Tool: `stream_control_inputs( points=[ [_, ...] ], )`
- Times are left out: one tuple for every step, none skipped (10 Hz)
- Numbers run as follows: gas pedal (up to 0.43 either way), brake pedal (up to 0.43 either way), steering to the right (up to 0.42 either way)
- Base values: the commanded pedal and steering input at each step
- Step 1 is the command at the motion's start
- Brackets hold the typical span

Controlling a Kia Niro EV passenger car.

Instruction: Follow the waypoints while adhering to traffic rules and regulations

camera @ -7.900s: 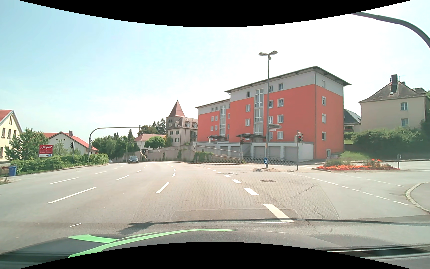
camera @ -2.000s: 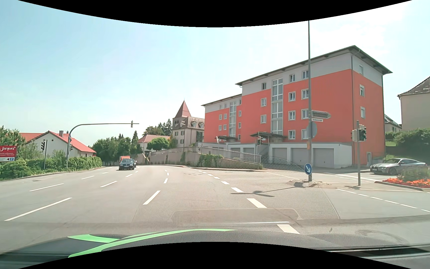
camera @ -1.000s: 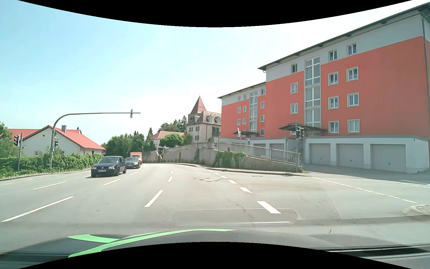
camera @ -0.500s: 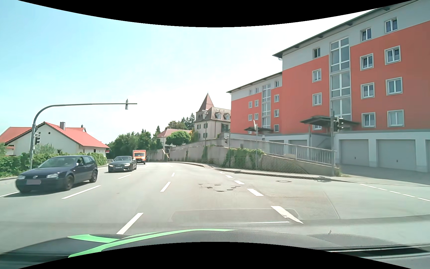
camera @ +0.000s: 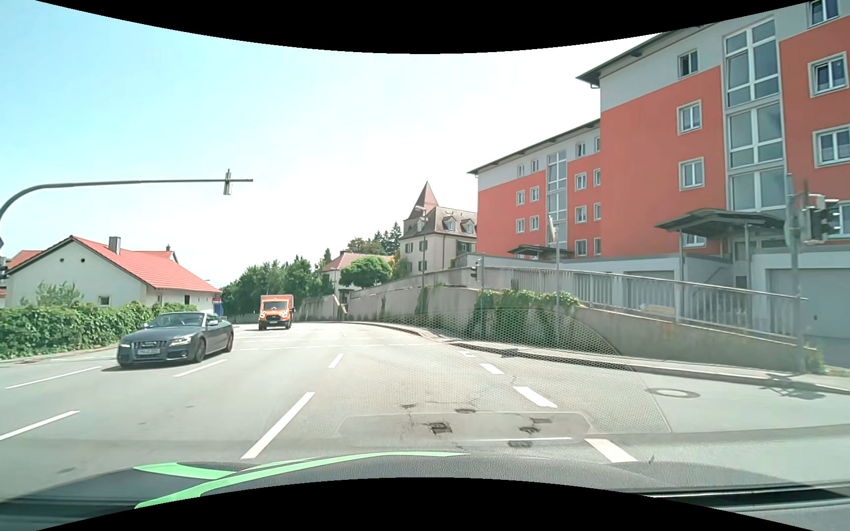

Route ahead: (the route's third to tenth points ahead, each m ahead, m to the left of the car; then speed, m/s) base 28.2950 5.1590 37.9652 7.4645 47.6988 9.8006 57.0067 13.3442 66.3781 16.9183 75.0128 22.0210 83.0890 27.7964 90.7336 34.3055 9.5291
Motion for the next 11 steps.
stream_control_inputs(
  points=[
    [0.378,0.0,-0.042],
    [0.378,0.0,-0.043],
    [0.378,0.0,-0.044],
    [0.378,0.0,-0.046],
    [0.37,0.0,-0.046],
    [0.319,0.0,-0.047],
    [0.311,0.0,-0.047],
    [0.299,0.0,-0.046],
    [0.287,0.0,-0.046],
    [0.26,0.0,-0.044],
    [0.24,0.0,-0.043]
  ],
)
